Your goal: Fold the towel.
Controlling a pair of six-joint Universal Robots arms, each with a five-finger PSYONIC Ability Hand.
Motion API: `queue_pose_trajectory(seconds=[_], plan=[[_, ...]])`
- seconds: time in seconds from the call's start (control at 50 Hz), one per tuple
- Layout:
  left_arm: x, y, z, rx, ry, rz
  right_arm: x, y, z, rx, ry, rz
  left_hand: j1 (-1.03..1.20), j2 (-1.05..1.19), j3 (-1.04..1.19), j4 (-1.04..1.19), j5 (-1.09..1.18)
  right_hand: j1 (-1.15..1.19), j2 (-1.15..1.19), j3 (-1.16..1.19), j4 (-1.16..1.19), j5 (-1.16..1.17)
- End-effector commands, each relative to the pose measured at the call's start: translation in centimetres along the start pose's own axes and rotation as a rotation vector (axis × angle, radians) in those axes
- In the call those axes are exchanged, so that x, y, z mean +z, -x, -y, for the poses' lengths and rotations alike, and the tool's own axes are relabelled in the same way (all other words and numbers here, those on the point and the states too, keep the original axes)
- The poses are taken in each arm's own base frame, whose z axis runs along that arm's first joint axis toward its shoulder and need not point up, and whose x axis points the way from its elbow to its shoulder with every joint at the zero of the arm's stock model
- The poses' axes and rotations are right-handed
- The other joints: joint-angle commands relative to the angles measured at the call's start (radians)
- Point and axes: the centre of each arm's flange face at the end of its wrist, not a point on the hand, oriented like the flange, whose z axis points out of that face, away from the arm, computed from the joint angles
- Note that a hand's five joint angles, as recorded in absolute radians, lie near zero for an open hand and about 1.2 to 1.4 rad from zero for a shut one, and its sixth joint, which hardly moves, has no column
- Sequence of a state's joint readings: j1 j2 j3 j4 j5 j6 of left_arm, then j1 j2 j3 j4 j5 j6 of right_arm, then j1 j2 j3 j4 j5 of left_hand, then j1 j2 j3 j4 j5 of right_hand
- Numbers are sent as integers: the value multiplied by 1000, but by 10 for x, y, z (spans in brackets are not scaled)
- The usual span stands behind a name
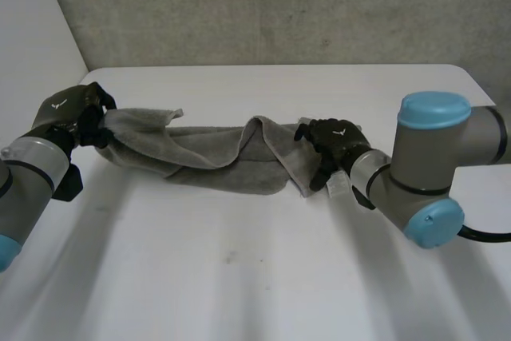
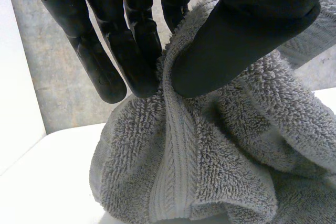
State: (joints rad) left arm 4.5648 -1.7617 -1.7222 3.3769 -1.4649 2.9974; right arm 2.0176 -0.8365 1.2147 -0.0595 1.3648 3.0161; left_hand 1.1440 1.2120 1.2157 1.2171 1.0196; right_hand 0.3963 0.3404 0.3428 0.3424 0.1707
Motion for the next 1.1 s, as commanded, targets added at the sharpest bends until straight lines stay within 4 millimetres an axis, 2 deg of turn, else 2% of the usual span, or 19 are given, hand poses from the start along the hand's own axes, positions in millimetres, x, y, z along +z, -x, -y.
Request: queue_pose_trajectory(seconds=[0.02,0.3,0.36,0.44,0.46,0.5,0.52,0.54,0.7,0.78,0.82,0.84,0.88,0.92,1.0,1.02,1.04,1.06,1.1], plan=[[1,1,-2,-5,5,3,10,-2,-16,-89,13,-28,252,184,181,179,202,35,91,89,89,86],[1,2,-2,-6,6,6,30,-4,-27,-111,5,-31,252,184,181,179,202,147,203,200,201,198],[1,2,-3,-7,7,5,35,-5,-27,-117,-10,-34,252,184,181,179,202,273,329,326,327,324],[2,2,-3,-6,7,5,40,-7,-24,-126,-44,-40,252,184,181,179,202,612,668,666,666,663],[2,2,-3,-6,7,5,40,-7,-24,-126,-44,-40,252,184,181,179,202,613,669,667,667,665],[2,2,-3,-6,6,6,42,-8,-21,-138,-65,-45,252,184,181,179,202,879,935,933,933,930],[2,2,-3,-5,4,4,42,-8,-21,-138,-65,-45,252,184,181,179,202,881,937,934,934,932],[2,2,-3,-5,4,4,43,-8,-19,-140,-70,-46,252,184,181,179,202,999,1055,1052,1053,1050],[3,2,-1,-5,-11,3,44,-9,-14,-143,-85,-48,252,184,181,179,202,1000,1056,1053,1054,1051],[3,2,-2,-6,-9,4,41,-14,-4,-140,-106,-64,252,184,181,179,202,1000,1056,1053,1054,1051],[3,2,-1,-6,-11,3,33,-19,25,-140,-167,-81,252,184,181,179,202,1000,1056,1053,1054,1051],[3,2,-1,-5,-12,3,32,-19,25,-140,-168,-81,252,184,181,179,202,1000,1056,1053,1054,1051],[3,2,-1,-5,-12,3,23,-30,52,-152,-224,-99,252,184,181,179,202,1000,1056,1053,1054,1051],[3,1,0,-5,-14,1,21,-35,55,-149,-225,-107,252,184,181,179,202,1000,1056,1053,1054,1051],[2,2,-1,-5,-11,2,19,-32,49,-148,-188,-85,252,184,181,179,202,1000,1056,1053,1054,1051],[3,2,-1,-4,-12,2,19,-31,41,-142,-157,-71,252,184,181,179,202,864,920,918,918,915],[3,2,-1,-4,-12,2,21,-29,30,-134,-119,-61,252,184,181,179,202,631,686,684,684,682],[3,2,-1,-5,-12,2,21,-29,30,-134,-119,-61,252,184,181,179,202,628,684,682,682,679],[2,2,-1,-5,-11,2,25,-27,8,-113,-44,-51,252,184,181,179,202,275,331,328,329,326]])
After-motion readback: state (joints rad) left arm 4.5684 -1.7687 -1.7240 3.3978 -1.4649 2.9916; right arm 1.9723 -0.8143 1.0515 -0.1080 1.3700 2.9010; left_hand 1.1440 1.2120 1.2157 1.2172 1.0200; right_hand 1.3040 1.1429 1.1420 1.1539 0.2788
